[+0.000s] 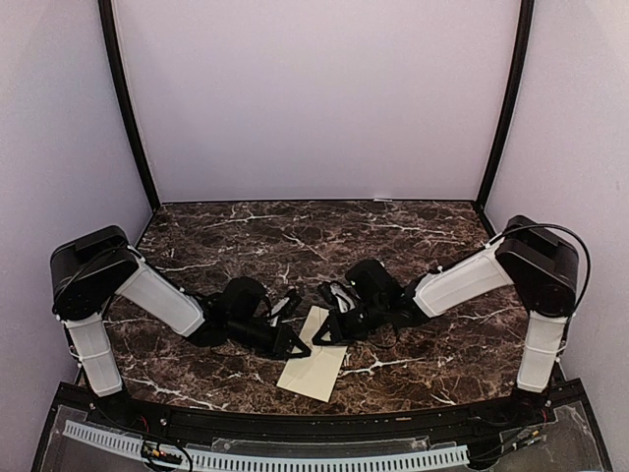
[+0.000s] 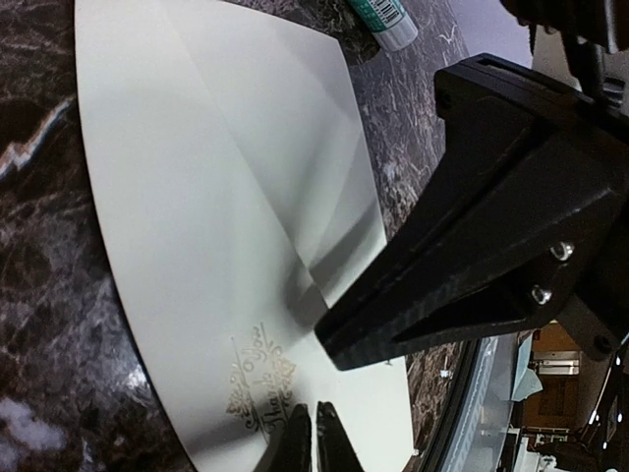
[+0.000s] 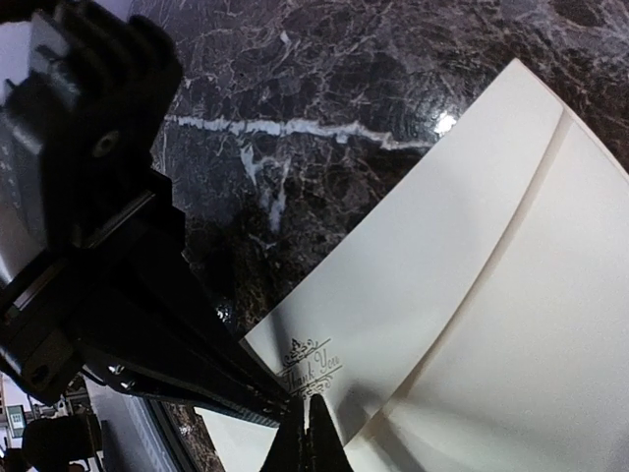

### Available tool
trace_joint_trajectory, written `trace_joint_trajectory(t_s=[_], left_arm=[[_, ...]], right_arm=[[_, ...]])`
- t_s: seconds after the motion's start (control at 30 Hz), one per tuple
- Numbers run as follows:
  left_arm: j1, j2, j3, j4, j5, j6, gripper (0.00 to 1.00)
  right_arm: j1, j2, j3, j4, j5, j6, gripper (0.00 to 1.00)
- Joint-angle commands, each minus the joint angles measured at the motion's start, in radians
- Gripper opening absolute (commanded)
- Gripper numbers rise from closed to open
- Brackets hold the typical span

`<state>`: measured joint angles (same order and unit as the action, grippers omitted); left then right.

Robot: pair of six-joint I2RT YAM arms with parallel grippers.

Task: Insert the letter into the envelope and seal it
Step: Seal the envelope flap on the envelope.

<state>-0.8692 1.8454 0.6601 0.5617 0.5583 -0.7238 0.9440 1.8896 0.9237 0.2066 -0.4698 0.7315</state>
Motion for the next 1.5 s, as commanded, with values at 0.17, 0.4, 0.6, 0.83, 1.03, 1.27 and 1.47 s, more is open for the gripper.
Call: trace_joint_trajectory(t_s=[0.17, 0.4, 0.6, 0.83, 1.03, 1.27, 1.47], left_arm=[[-0.007, -0.035, -0.046, -0.1, -0.002, 0.049, 0.04], [-0.033, -0.117, -0.136, -0.105, 0.057, 0.06, 0.06], [-0.082, -0.161, -0.179, -0.11, 0.075, 0.056, 0.06], [-0.103, -0.15, -0.204, -0.115, 0.056, 0.047, 0.05], [-0.103, -0.119, -0.14, -0.098, 0.013, 0.062, 0.06], [-0.098, -0.059, -0.071, -0.071, -0.037, 0.065, 0.06], [-0.066, -0.065, -0.078, -0.011, -0.059, 0.039, 0.06]], right_arm=[[0.01, 0.086, 0.001, -0.001, 0.028, -0.003, 0.0], [0.01, 0.11, 0.001, -0.029, 0.058, -0.011, 0.0], [0.01, 0.113, 0.004, -0.026, 0.063, -0.007, 0.0], [0.009, 0.115, 0.005, -0.026, 0.057, -0.009, 0.0], [0.01, 0.105, -0.006, -0.024, 0.051, -0.015, 0.0], [0.011, 0.092, -0.007, -0.036, 0.051, -0.016, 0.0], [0.012, 0.088, -0.008, -0.041, 0.056, -0.016, 0.0]])
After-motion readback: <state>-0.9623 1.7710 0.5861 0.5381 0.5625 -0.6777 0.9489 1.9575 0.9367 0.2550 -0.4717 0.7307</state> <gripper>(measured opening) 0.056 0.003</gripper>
